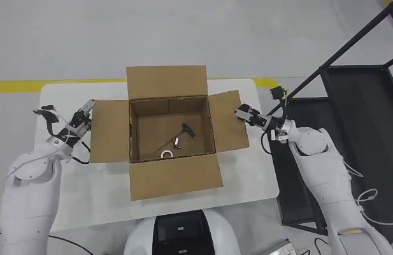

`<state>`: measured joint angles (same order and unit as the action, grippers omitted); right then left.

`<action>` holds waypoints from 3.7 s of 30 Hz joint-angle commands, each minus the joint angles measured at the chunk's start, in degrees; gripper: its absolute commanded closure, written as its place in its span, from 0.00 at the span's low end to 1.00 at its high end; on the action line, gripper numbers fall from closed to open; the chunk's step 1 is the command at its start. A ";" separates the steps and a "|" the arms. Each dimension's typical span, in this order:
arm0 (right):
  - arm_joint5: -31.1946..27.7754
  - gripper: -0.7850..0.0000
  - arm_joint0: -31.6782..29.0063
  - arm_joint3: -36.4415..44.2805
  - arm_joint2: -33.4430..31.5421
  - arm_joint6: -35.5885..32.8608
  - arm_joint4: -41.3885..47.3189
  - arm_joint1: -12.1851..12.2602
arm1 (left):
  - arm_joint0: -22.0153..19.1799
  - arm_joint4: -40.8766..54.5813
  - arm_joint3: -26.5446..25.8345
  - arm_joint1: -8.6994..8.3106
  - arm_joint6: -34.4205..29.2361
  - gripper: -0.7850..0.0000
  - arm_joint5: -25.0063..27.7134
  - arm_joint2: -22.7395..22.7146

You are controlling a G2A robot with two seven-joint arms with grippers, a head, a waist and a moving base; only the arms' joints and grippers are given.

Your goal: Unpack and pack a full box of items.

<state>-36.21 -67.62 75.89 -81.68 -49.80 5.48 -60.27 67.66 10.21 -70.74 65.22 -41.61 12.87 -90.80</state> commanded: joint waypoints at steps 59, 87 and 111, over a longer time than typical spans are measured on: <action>3.82 0.00 11.27 4.84 27.78 -4.03 -8.33 -3.78 | -4.85 3.17 -7.63 0.89 -8.47 0.00 0.61 16.32; 2.46 0.00 -10.19 11.35 7.50 -11.58 -8.28 3.10 | 3.94 7.61 -18.12 -1.40 -9.72 0.00 3.36 7.10; -7.78 0.00 -6.70 16.18 15.98 -10.49 9.49 5.72 | 4.24 5.81 -18.37 -1.89 -8.11 0.00 2.94 8.17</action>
<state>-43.21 -75.12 92.77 -65.91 -61.07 14.92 -54.55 71.99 16.05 -89.15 63.35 -49.77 15.85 -82.67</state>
